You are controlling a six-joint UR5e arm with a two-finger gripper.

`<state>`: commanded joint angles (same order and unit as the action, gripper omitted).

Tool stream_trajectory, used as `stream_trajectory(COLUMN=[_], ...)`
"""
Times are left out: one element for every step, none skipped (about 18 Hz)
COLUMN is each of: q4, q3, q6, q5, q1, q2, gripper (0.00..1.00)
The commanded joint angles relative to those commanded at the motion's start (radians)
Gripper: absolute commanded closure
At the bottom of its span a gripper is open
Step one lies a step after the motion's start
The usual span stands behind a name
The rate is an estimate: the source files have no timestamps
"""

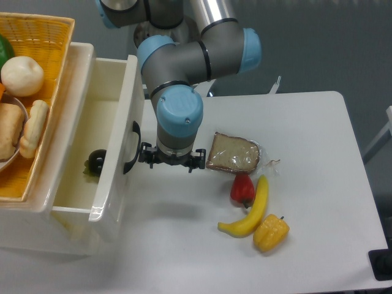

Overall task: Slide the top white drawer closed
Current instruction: 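Push the white drawer front with the gripper into the cabinet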

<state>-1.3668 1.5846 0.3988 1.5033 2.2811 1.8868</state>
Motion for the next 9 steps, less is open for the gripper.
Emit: stream_trajectory(q4=[0.0,0.0,0.0,0.0,0.0,0.0,0.002,0.002,0.002], q3=[0.0,0.0,0.0,0.0,0.0,0.0,0.0,-0.002,-0.002], q6=[0.0,0.0,0.0,0.0,0.0,0.0,0.0,0.002,0.002], q5=[0.002,0.0,0.002,0.003,0.002,0.002,0.002,0.002,0.002], q1=[-0.009,-0.015,-0.025,-0.031,-0.034,-0.038,-0.046,-0.048,-0.049], q2=[0.0,0.0,0.0,0.0,0.0,0.0,0.0,0.0,0.0], gripper=[0.0,0.0,0.0,0.0,0.0,0.0,0.0,0.0,0.0])
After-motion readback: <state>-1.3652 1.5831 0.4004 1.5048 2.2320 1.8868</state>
